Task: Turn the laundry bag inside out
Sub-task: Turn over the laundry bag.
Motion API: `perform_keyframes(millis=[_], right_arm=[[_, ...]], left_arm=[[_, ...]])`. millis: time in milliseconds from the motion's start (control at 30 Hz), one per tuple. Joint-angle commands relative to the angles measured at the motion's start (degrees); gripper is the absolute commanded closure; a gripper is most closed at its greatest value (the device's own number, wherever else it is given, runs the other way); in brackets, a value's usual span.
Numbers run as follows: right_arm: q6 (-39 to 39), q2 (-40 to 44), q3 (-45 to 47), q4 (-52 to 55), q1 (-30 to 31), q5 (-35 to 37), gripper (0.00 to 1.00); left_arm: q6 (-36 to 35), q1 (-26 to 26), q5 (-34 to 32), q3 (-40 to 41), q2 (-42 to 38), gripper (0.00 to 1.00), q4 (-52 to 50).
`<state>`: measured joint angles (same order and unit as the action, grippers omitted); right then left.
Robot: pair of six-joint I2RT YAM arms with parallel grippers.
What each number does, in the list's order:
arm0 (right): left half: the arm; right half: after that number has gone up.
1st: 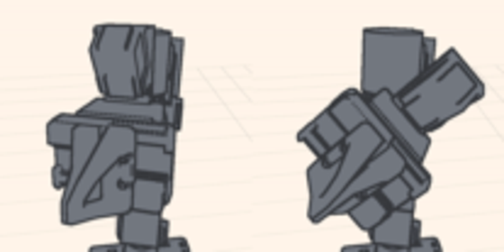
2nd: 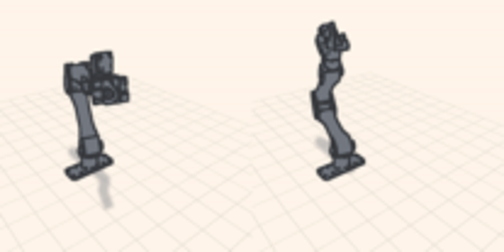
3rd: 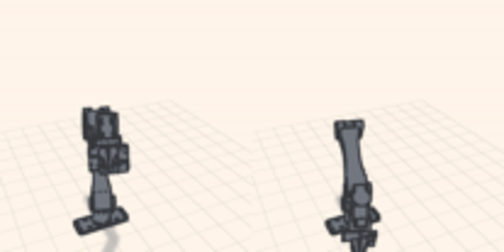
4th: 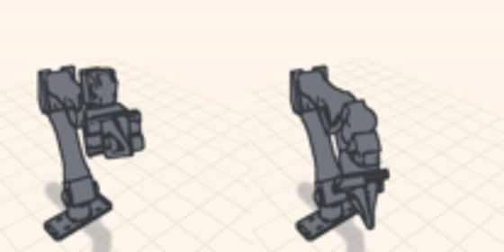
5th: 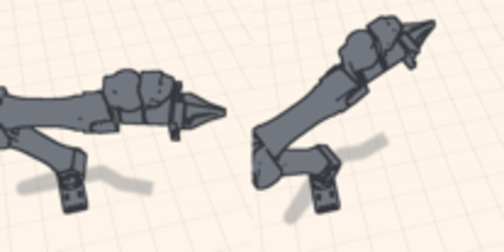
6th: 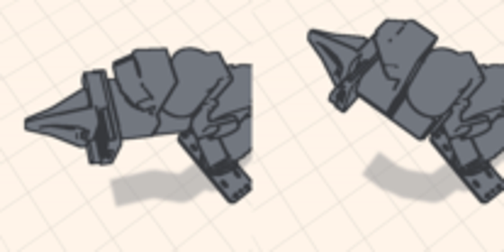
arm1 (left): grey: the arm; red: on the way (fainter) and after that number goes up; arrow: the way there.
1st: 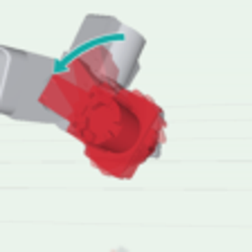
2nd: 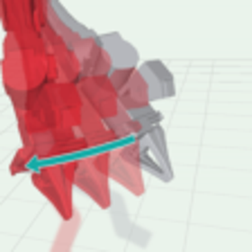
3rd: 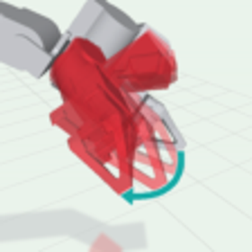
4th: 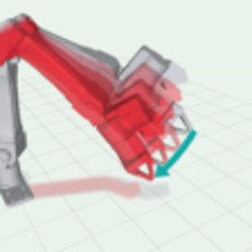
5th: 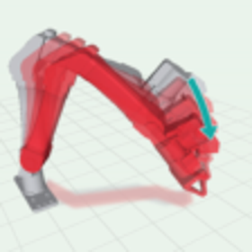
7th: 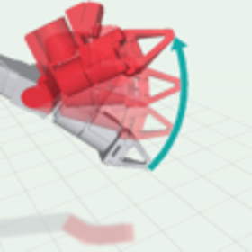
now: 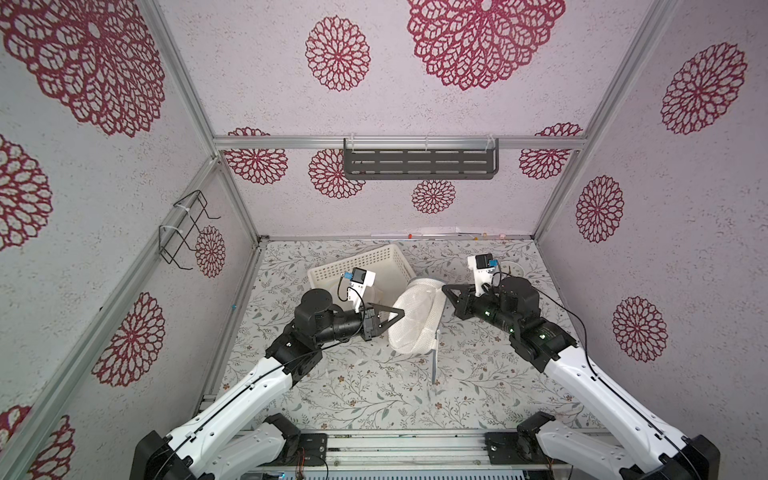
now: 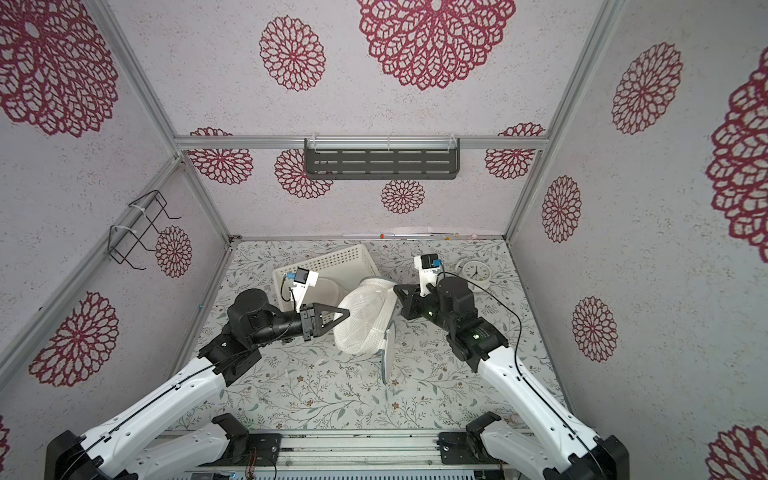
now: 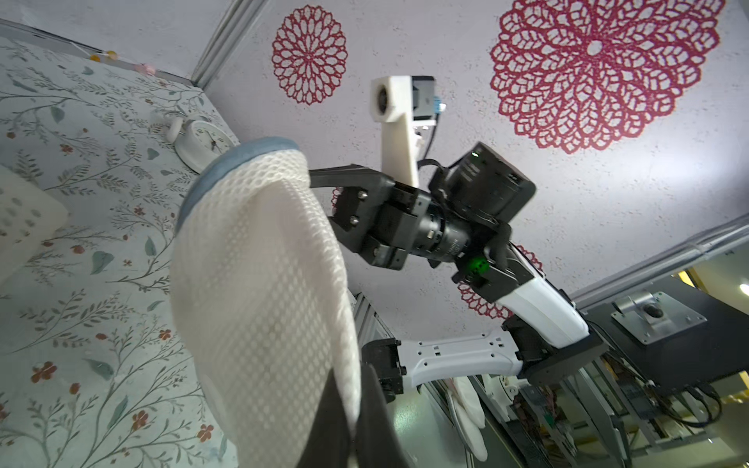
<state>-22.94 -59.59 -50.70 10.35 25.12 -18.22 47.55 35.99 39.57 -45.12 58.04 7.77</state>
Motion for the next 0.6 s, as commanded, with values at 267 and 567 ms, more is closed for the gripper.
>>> perform_keyframes(millis=[267,567], right_arm=[[-0.82,1.41,12.27,-3.61,-4.10,-15.12,0.83],[-3.56,14.82,5.42,1.39,-4.95,-1.25,0.24]], left_arm=[[-2.60,2.17,5.53,-2.71,-4.61,1.00,16.79],[2.34,1.20,-14.53,-0.89,-0.62,1.00,9.35]])
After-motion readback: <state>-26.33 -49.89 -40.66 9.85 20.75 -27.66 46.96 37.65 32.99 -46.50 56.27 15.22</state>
